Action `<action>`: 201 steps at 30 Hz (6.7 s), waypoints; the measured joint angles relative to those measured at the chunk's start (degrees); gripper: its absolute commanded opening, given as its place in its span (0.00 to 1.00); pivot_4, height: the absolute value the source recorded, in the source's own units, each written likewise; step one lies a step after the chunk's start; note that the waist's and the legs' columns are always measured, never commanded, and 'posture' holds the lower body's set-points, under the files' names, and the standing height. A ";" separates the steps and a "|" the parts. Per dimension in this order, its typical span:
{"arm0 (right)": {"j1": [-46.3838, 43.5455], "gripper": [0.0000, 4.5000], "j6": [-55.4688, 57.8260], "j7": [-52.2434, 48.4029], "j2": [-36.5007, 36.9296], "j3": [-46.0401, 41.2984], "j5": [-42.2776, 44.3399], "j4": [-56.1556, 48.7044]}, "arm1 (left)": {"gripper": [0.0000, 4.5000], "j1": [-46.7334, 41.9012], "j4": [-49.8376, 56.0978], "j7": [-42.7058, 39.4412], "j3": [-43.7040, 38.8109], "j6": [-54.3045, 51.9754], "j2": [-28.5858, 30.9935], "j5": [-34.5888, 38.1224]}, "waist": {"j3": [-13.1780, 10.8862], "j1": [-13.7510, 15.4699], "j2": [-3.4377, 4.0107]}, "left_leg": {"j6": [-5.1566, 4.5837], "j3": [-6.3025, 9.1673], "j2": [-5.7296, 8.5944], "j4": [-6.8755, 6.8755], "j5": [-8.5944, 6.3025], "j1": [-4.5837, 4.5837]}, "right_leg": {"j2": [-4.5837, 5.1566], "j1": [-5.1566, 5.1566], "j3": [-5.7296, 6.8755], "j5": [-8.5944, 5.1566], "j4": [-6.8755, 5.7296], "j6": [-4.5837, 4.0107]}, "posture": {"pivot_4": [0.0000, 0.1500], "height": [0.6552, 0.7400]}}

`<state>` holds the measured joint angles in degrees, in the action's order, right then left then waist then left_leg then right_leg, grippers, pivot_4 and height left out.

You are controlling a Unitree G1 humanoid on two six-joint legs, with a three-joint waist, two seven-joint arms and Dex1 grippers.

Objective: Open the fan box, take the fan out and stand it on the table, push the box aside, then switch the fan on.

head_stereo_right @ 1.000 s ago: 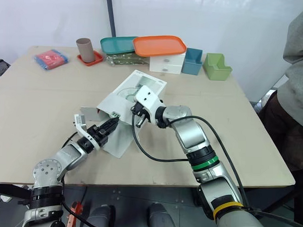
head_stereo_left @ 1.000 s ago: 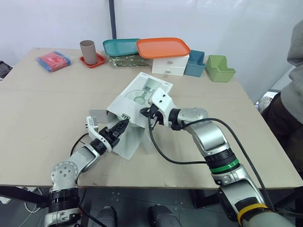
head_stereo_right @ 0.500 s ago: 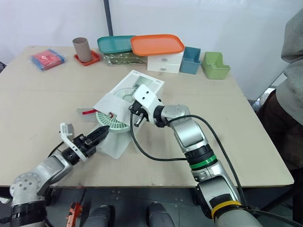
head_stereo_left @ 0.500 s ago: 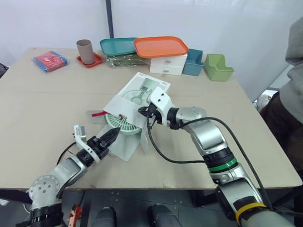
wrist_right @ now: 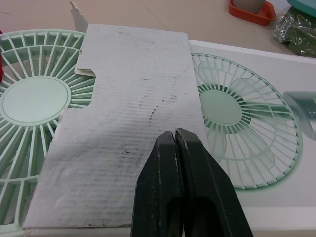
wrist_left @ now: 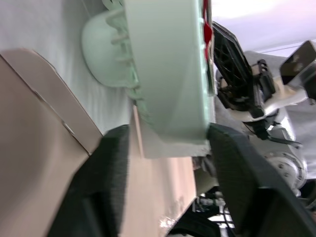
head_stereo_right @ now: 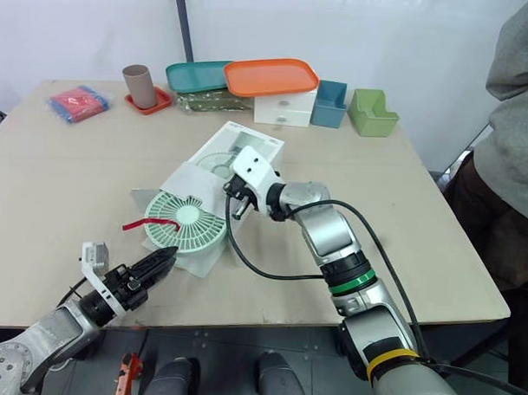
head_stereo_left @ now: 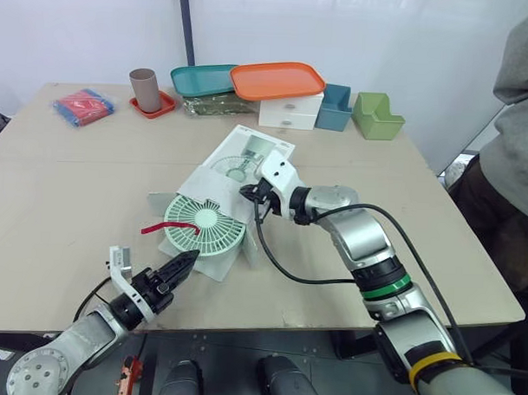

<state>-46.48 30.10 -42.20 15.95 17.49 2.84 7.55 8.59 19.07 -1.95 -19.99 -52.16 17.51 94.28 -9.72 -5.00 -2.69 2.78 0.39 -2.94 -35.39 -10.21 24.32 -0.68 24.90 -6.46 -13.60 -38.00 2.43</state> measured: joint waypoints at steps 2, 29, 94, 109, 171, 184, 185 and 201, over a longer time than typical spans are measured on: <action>-0.02 0.00 -0.06 -0.07 -0.11 0.00 0.01 0.00 | 0.99 0.04 -0.08 -1.01 -0.72 0.60 2.91 -0.44 | -0.01 -0.01 -0.01 | 0.00 0.01 -0.02 0.04 0.00 0.03 | -0.03 0.09 0.00 0.01 0.00 -0.05 | 1.00 1.00; -1.35 0.00 -1.15 -1.23 -1.07 -0.03 0.12 1.66 | 0.99 -13.27 -17.68 -26.87 -6.25 -5.98 23.08 -11.66 | -0.08 -0.51 -0.07 | 0.13 0.01 -0.18 0.10 -0.16 0.25 | -0.04 0.33 0.22 -0.12 -0.06 -0.11 | 1.00 1.00; 0.06 0.00 -0.02 1.19 -1.72 -0.14 0.04 0.14 | 0.27 1.85 -12.17 -25.08 -10.54 -17.51 27.19 0.37 | -0.04 -0.68 -0.13 | 0.14 0.01 -0.17 0.04 -0.16 0.18 | -0.03 0.27 0.17 -0.17 -0.09 -0.23 | 1.00 1.00; 0.81 0.00 0.12 1.24 -1.94 -0.10 -0.36 -0.82 | 0.27 -1.41 -17.86 -27.15 -11.23 -16.78 27.34 -2.17 | -0.02 -0.69 -0.16 | 0.16 -0.04 -0.24 0.07 -0.17 0.15 | -0.03 0.28 0.21 -0.16 -0.10 -0.28 | 1.00 1.00; 15.42 0.00 3.80 -18.64 16.72 -11.10 28.50 -29.86 | 0.99 -15.61 -45.68 -68.80 1.70 106.36 35.08 -84.89 | -0.10 0.79 -0.06 | 0.19 -0.42 -0.53 -0.01 -0.48 0.25 | -0.01 0.38 0.31 -0.25 -0.13 -0.21 | 1.00 1.00; 17.66 0.60 2.26 -21.38 18.57 -10.31 28.95 -30.34 | 1.00 -26.17 -64.22 -59.57 0.32 143.62 35.19 -99.50 | -0.10 0.90 -0.05 | 0.09 -0.53 -0.63 -0.17 -0.47 0.23 | -0.01 0.30 0.37 -0.11 -0.23 -0.01 | 1.00 1.00; 17.67 0.60 2.14 -21.40 18.61 -10.25 28.81 -30.32 | 1.00 -26.51 -63.82 -58.95 -0.09 143.64 34.86 -100.56 | -0.10 0.90 -0.06 | 0.09 -0.53 -0.64 -0.19 -0.47 0.23 | -0.01 0.30 0.37 -0.10 -0.24 -0.01 | 1.00 1.00; 18.79 0.60 0.10 -19.03 19.12 -8.57 25.60 -29.89 | 1.00 -33.33 -49.01 47.42 26.90 117.18 46.87 -186.68 | -0.07 0.77 -0.12 | 0.08 -0.62 -0.58 -0.42 -0.42 0.18 | 0.14 0.26 0.37 0.08 -0.41 0.24 | 1.00 1.00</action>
<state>-27.70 30.20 -61.23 35.07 8.92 28.45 -22.34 -24.74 -29.94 45.47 6.91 65.02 64.38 -92.40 -9.79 -4.23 -2.80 2.86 -0.23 -3.52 -35.81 -10.64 24.51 -0.55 25.16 -6.10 -13.52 -38.41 2.68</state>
